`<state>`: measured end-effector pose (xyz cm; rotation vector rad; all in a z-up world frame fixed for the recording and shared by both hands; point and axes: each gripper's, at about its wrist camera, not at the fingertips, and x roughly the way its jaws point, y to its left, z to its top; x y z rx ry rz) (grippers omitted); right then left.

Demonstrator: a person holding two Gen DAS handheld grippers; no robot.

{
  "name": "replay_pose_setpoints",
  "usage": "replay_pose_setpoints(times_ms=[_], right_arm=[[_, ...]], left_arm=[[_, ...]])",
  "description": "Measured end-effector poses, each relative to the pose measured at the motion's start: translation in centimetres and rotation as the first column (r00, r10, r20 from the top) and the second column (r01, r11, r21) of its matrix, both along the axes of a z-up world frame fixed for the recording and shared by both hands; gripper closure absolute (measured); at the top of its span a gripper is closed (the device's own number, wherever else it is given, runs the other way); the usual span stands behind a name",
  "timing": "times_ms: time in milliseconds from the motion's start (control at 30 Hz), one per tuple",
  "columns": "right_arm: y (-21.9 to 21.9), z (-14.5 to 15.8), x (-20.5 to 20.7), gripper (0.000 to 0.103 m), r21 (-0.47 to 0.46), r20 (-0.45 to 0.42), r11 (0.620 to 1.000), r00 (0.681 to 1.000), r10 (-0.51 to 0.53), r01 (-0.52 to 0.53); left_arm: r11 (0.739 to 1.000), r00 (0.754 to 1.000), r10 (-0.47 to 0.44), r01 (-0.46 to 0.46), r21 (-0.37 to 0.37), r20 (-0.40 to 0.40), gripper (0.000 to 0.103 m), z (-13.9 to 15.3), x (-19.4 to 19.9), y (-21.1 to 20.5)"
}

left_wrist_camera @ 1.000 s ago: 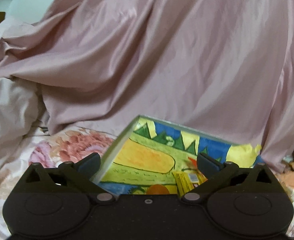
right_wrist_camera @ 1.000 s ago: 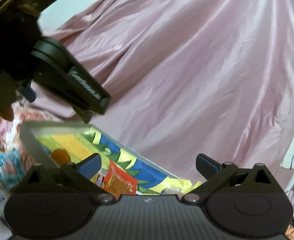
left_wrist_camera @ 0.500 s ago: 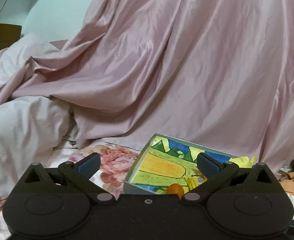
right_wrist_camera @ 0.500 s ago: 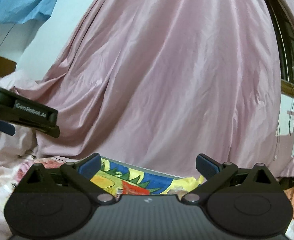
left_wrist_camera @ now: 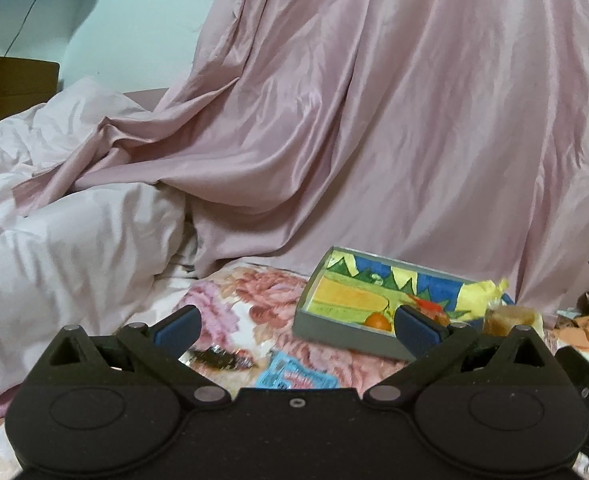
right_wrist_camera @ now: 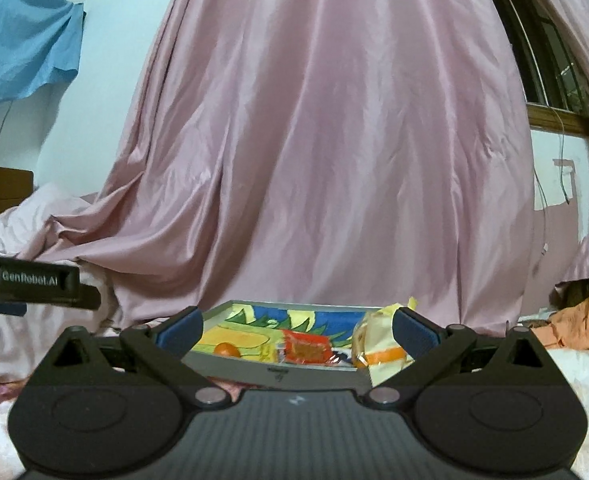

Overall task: Organize snacks
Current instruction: 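Release the orange and red packet into the tray and withdraw both tools, then move both open tools back over the remaining snacks on the bedspread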

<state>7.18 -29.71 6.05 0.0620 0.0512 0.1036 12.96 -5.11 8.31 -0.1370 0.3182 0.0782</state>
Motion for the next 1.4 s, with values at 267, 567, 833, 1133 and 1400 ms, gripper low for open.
replay_pose_setpoints(times_ms=[267, 567, 833, 1133, 1400], right_arm=[[0.9, -1.1, -3.0, 0.0, -0.04, -0.062, 0.999, 0.998, 0.017, -0.02], [2.1, -2.3, -4.1, 0.0, -0.058, -0.23, 0.995, 0.971, 0.064, -0.079], [3.2, -3.4, -3.2, 0.0, -0.082, -0.358, 0.992, 0.931, 0.064, -0.1], [3.6, -4.5, -1.2, 0.0, -0.072, -0.496, 0.987, 0.864, 0.09, -0.144], [2.5, -5.9, 1.8, 0.0, 0.043, -0.624, 0.989, 0.77, 0.136, -0.14]], left_arm=[[1.0, 1.0, -0.027, 0.027, 0.016, -0.016, 0.001, -1.7, -4.1, 0.8], [0.998, 0.995, -0.053, 0.056, 0.035, -0.085, 0.001, -4.8, -6.7, 2.4], [0.998, 0.986, -0.041, 0.048, 0.037, -0.161, 0.001, -7.2, -6.9, 4.2], [0.994, 0.967, -0.102, 0.109, 0.019, -0.232, 0.001, -9.0, -5.6, 4.3], [0.979, 0.952, -0.165, 0.189, 0.074, -0.257, 0.001, -9.8, -3.7, 3.1]])
